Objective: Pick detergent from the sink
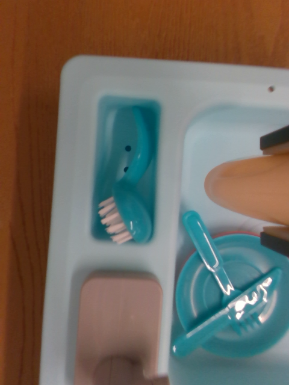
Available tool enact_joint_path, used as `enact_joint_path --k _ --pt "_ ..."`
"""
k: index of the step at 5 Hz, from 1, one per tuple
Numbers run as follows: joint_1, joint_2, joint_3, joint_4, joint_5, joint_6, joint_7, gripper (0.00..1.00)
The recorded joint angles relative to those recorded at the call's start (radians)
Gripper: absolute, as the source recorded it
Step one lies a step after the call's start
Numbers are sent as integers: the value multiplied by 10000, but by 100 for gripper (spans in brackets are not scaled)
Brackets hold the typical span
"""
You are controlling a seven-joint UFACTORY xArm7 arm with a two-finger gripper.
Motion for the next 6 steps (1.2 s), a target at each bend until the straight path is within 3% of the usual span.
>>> enact_joint_path --k 1,2,3,4,5,6 --pt "4 -153 -8 318 -36 469 32 100" --pt "4 -153 -8 318 -36 469 32 100" --pt "8 -300 -15 624 -70 919 63 100" --pt "8 -300 -15 624 -70 919 63 100" --pt "12 -436 -22 907 -101 1336 92 100" --pt "12 -436 -22 907 -101 1336 92 100"
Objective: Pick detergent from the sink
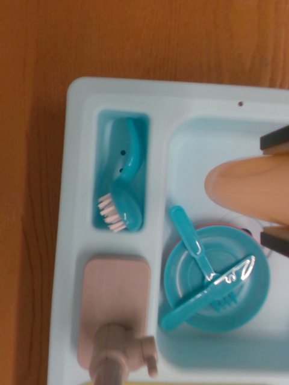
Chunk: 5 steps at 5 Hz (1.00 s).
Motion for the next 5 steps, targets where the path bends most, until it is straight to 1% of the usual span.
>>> enact_joint_path --k 1,2,3,4,5 --pt "3 -121 -6 252 -28 371 25 100" --pt "3 -121 -6 252 -28 371 25 100" --pt "6 -222 -11 463 -52 681 47 100" --pt "6 -222 -11 463 -52 681 47 100" --pt "8 -300 -15 624 -70 919 63 100"
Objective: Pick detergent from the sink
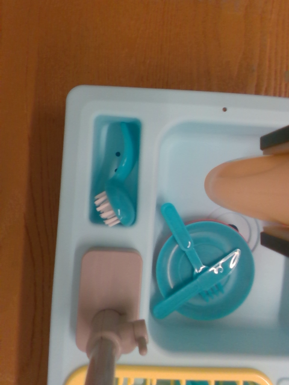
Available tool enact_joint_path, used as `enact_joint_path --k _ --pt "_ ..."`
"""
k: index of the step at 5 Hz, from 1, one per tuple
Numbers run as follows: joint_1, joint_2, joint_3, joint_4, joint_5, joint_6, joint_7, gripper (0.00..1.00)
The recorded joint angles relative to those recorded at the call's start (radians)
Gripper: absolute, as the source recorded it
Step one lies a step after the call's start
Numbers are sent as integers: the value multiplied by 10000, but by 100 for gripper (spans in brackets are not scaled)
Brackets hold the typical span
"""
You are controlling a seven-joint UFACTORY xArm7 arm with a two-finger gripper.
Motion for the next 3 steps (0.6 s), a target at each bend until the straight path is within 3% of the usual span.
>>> enact_joint_path --k 3 --pt "1 -48 -2 101 -11 149 10 100"
